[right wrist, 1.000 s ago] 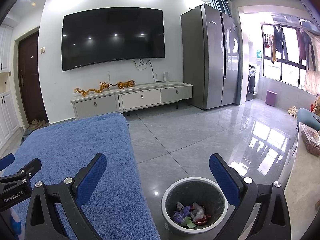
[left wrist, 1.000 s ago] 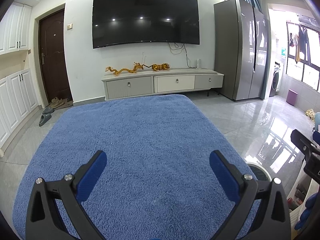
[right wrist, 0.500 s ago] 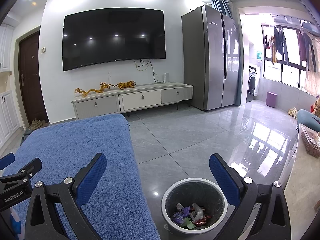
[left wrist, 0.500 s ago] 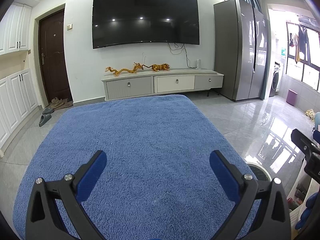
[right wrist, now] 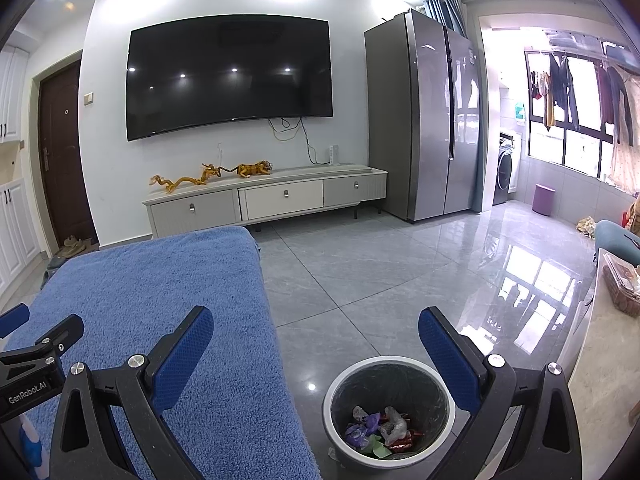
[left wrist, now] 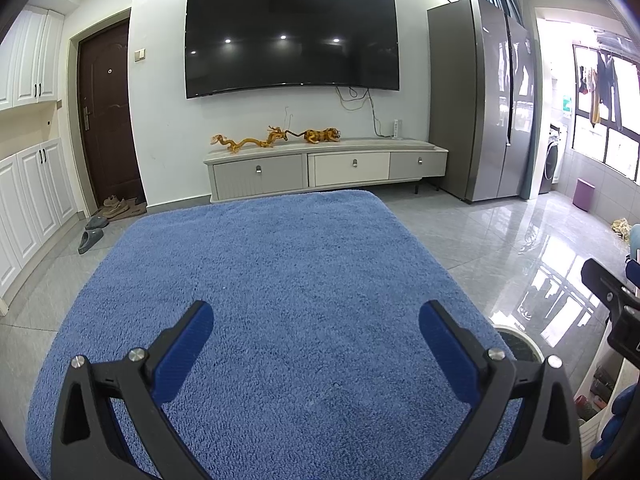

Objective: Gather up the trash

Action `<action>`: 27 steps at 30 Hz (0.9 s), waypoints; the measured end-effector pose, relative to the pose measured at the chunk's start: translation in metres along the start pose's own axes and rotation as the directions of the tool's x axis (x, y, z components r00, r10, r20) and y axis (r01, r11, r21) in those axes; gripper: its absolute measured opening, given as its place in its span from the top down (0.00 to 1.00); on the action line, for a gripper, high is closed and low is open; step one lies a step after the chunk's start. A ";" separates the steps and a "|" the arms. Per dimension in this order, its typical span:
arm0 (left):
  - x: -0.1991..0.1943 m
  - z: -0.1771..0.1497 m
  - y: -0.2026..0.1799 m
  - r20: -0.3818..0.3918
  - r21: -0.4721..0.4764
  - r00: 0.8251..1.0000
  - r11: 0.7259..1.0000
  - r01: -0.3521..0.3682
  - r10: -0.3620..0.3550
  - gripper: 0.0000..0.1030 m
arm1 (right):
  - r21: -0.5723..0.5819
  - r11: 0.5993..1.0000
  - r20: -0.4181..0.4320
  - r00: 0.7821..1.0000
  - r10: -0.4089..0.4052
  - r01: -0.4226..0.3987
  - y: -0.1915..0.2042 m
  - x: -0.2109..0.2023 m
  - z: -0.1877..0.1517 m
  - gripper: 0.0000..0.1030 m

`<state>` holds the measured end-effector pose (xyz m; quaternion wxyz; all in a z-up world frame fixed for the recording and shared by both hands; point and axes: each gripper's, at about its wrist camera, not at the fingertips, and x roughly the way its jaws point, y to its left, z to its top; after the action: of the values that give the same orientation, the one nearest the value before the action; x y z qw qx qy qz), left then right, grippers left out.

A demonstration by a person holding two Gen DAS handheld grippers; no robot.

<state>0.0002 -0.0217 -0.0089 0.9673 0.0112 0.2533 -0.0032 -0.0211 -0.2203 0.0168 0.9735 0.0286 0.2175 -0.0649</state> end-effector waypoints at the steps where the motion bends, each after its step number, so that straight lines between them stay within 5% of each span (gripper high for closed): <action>1: 0.001 0.000 0.000 -0.002 -0.001 1.000 1.000 0.000 0.000 0.00 | 0.000 1.000 0.000 1.000 0.000 0.000 0.000 0.000 0.000 0.00; 27: 0.011 0.003 0.005 -0.033 -0.014 0.999 1.000 0.000 -0.001 0.00 | -0.005 1.000 -0.003 1.000 0.005 -0.005 -0.002 0.003 0.003 0.00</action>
<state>0.0110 -0.0164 -0.0115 0.9631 0.0046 0.2692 -0.0014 -0.0173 -0.2232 0.0181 0.9734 0.0267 0.2192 -0.0617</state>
